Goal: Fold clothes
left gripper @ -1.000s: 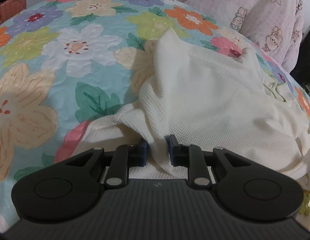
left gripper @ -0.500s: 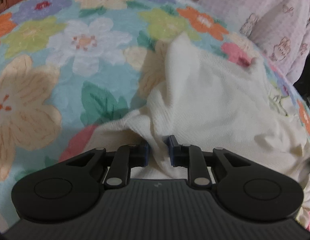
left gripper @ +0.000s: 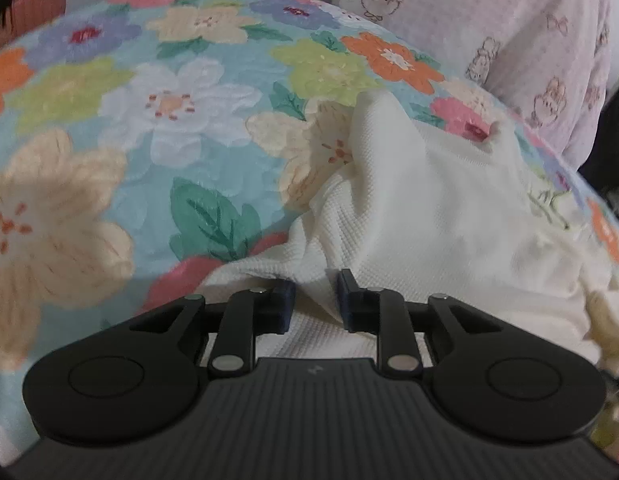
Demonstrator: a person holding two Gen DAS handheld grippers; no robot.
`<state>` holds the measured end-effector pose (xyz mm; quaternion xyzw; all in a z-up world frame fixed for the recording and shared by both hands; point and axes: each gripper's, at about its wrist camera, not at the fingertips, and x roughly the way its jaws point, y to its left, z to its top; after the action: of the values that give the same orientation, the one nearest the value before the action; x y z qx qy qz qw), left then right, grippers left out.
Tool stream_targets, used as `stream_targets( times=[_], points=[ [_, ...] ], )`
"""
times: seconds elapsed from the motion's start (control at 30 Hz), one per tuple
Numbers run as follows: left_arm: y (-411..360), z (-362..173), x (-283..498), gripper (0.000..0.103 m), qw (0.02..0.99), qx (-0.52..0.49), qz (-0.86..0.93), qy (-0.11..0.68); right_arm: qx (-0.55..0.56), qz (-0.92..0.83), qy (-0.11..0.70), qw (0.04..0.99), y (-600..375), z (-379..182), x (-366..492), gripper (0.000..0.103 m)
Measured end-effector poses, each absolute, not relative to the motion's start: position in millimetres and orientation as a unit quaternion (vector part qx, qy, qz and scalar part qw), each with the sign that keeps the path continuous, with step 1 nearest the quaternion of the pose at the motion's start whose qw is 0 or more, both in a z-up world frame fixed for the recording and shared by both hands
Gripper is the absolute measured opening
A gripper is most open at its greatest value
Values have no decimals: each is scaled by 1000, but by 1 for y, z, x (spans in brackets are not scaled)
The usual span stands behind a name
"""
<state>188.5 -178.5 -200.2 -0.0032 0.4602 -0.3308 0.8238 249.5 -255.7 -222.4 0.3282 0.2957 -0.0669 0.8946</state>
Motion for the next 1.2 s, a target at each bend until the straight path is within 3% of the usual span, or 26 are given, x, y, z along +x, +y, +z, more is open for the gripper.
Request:
stream_targets(
  times=[0.13,0.4,0.43,0.5,0.63,0.7,0.77,0.9,0.97,1.0,1.13,1.2],
  points=[
    [-182,-202,189,26,827,0,-318,463,220,-60,288,930,-245,-206,253,51],
    [-187,-204,185,26,831,11,-307,465,-27,45,305,951,-200,-193,281,50],
    [-187,-204,185,26,831,12,-306,465,-47,35,294,954,-192,-193,286,48],
    [-186,-204,187,26,829,5,-305,468,-9,10,285,958,-198,-190,292,2],
    [-180,-207,188,28,829,-13,-304,469,302,-53,277,911,-277,-194,270,4],
    [-180,-208,188,28,831,-17,-301,468,406,-66,296,862,-310,-210,256,8],
    [-181,-209,188,28,832,-17,-296,468,398,-80,316,858,-317,-214,248,26],
    [-183,-209,190,28,833,-17,-292,469,401,-66,302,862,-322,-210,241,32],
    [-182,-209,190,28,834,-20,-291,469,400,-65,301,863,-321,-207,241,55],
    [-182,-209,190,28,834,-19,-291,468,402,-66,301,862,-321,-207,242,59],
    [-182,-200,183,29,840,-3,-284,463,409,-78,292,861,-324,-201,237,59],
    [-178,-191,176,29,842,-4,-288,457,357,-94,277,887,-319,-184,239,60]
  ],
)
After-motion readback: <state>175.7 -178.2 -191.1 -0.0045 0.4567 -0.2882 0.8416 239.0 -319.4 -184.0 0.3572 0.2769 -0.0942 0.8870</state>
